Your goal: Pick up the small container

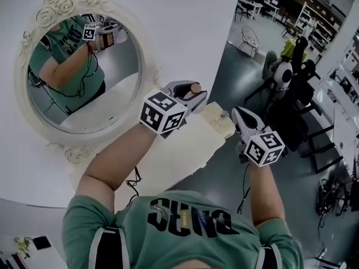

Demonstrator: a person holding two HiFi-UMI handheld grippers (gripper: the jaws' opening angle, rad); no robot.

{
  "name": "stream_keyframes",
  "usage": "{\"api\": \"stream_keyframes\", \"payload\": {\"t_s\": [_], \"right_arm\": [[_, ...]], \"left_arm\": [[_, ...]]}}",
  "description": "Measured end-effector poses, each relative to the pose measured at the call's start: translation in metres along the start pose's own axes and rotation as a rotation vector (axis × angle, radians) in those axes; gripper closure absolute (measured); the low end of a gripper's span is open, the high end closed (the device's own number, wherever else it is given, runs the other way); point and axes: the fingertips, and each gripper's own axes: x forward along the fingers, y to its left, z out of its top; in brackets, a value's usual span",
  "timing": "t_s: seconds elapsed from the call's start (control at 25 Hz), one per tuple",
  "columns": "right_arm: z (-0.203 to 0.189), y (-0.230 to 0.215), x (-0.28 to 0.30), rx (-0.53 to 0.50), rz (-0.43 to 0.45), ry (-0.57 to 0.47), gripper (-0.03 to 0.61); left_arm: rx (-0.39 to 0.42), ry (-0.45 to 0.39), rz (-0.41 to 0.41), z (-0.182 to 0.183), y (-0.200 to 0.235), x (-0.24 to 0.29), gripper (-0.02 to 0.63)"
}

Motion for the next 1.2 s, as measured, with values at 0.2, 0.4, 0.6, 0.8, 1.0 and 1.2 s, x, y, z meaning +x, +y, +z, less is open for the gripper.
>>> {"api": "stream_keyframes", "payload": {"t_s": [0.2, 0.4, 0.6, 0.8, 1.0, 1.2], "right_arm": [[0.014, 0.003, 0.0, -0.009, 0.012, -0.006, 0.571], [0.027, 0.006, -0.001, -0.028, 0.018, -0.01, 0.571], [0.038, 0.009, -0.003, -0.044, 0.02, -0.02, 0.571], [0.044, 0.011, -0.006, -0.054, 0.023, -0.029, 0.571], [0.047, 0.014, -0.006, -0.059, 0.027, -0.032, 0.571], [0.048, 0.017, -0.007, -0.062, 0.031, -0.033, 0.571]], "left_arm": [[-0.001, -0.001, 0.002, 0.015, -0.001, -0.005, 0.476], [0.012, -0.007, 0.0, 0.029, -0.006, -0.009, 0.476], [0.026, -0.013, -0.001, 0.04, -0.011, -0.014, 0.476], [0.035, -0.017, 0.002, 0.046, -0.015, -0.018, 0.476], [0.034, -0.017, 0.001, 0.046, -0.016, -0.021, 0.476], [0.033, -0.014, 0.003, 0.045, -0.018, -0.023, 0.476]]}}
